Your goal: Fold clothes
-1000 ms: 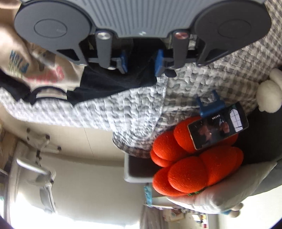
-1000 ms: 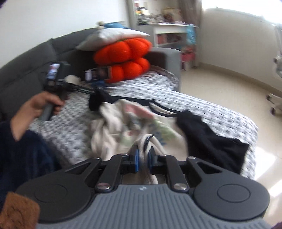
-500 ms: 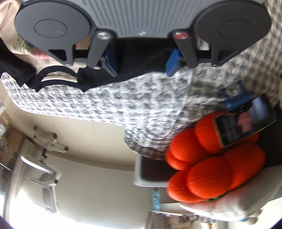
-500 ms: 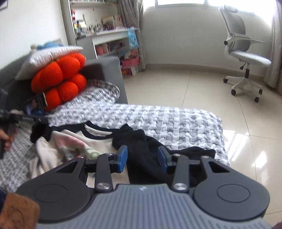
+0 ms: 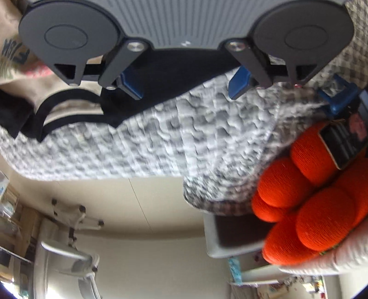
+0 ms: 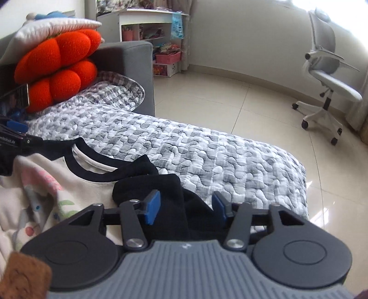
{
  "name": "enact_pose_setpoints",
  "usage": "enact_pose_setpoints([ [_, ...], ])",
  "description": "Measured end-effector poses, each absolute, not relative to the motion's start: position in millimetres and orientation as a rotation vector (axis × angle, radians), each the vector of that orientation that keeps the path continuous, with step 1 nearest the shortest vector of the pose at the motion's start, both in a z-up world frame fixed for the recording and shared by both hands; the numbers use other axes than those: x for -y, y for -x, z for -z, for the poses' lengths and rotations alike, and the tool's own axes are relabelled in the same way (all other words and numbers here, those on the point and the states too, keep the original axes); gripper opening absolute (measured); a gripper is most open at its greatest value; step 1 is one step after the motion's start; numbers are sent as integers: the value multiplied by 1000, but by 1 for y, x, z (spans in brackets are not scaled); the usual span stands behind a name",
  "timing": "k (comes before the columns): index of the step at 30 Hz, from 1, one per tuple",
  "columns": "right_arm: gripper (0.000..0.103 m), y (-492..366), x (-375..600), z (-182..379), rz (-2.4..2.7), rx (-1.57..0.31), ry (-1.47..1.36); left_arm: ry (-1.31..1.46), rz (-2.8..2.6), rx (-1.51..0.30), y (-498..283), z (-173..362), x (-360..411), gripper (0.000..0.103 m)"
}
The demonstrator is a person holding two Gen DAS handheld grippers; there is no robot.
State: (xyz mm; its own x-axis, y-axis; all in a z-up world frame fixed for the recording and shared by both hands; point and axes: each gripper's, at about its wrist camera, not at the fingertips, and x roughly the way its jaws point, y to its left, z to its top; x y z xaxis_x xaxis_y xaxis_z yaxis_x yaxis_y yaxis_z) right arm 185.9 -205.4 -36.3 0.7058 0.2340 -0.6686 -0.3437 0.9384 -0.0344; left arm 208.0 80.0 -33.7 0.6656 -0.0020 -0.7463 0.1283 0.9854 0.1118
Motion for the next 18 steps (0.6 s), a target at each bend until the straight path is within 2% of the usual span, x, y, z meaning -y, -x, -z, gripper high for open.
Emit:
enact_pose_setpoints([
  [8,60,-220,202,52,-313,-738,170,-203,147,-880,-218,53,-71,81],
  [11,58,-228,201,55,-319,-756,145,-177,163,-878,-222,55,-70,74],
  [12,53,-231,200,56,-323,-763,140,-177,170,-873,-222,55,-69,68],
  [13,34,-232,197,56,-328,-767,146,-178,177,-868,-223,55,-67,64],
  [14,13,-233,194,57,-334,-770,152,-184,183,-861,-222,55,-64,51],
  [15,6,-234,190,58,-338,-772,162,-192,189,-854,-222,55,-61,36],
  [16,7,-234,185,57,-333,-765,193,-206,191,-849,-222,55,-58,26],
  [17,7,-233,179,57,-328,-758,225,-204,201,-851,-223,55,-56,5],
  [18,7,-232,175,57,-323,-749,253,-199,199,-849,-223,54,-56,4],
])
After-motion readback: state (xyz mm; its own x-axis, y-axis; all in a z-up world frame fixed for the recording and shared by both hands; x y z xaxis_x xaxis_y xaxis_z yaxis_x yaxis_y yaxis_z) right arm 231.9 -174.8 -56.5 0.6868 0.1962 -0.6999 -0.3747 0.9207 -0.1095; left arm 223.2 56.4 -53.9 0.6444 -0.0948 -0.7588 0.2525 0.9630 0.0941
